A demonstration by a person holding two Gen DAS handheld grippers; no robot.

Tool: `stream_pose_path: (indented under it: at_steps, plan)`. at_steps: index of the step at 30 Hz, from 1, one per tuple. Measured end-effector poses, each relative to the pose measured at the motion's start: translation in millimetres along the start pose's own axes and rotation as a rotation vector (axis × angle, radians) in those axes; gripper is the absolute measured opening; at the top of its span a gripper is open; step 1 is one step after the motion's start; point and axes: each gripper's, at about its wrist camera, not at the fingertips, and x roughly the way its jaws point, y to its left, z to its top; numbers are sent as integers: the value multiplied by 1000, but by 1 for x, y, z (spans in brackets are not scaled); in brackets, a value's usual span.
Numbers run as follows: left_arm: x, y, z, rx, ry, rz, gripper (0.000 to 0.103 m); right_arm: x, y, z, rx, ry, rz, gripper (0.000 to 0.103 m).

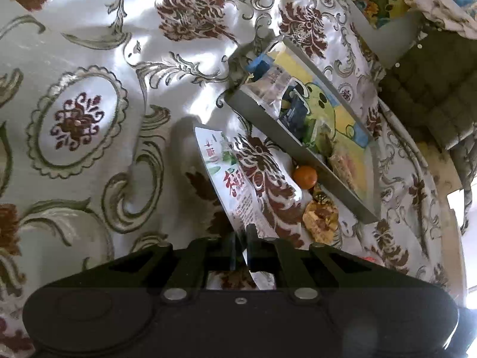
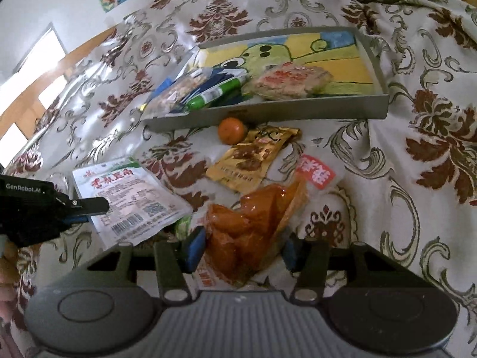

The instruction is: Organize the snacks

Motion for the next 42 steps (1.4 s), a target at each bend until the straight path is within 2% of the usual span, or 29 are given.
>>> stream_pose_path:
  at_steps: [3, 7, 10, 14, 17, 22, 25, 27, 31, 33, 34, 37, 42]
  plan:
    - [6, 3, -1, -9, 11, -5, 9, -2, -1, 0, -2, 15, 12, 58]
    - [18, 11, 2, -93, 19, 0, 19, 9, -6, 3, 31, 23, 22, 58]
    - [20, 16, 5, -149, -1, -46, 26, 13, -9, 6, 53, 1, 40, 58]
    - [19, 14, 9, -184, -47, -131, 27, 18, -10, 8, 67, -20, 61, 58]
    - [22, 9, 12, -185, -60, -186, 27, 20, -9, 9, 65, -34, 64, 58]
    - [27, -7, 14, -78, -105, -221, 27, 21, -6, 11, 58, -61, 63, 57]
    - [35, -15, 14, -17, -105, -203, 27, 23, -7, 12, 67, -62, 70, 58]
    - [42, -16, 13, 1, -72, -185, 27, 27, -9, 12, 74, -57, 72, 59]
    - [57, -15, 9, 31, -30, -107, 27, 32, -9, 12, 72, -48, 77, 61]
    - [58, -16, 10, 40, -31, -76, 17, 34, -7, 12, 62, -49, 72, 60]
    - [58, -15, 11, 43, -33, -70, 7, 33, -6, 12, 55, -51, 68, 59]
    - [53, -16, 12, 42, -47, -76, 3, 31, -4, 13, 48, -54, 55, 55]
    - [43, -25, 6, 73, -62, -54, 2, 26, 4, 13, 18, -38, 37, 52]
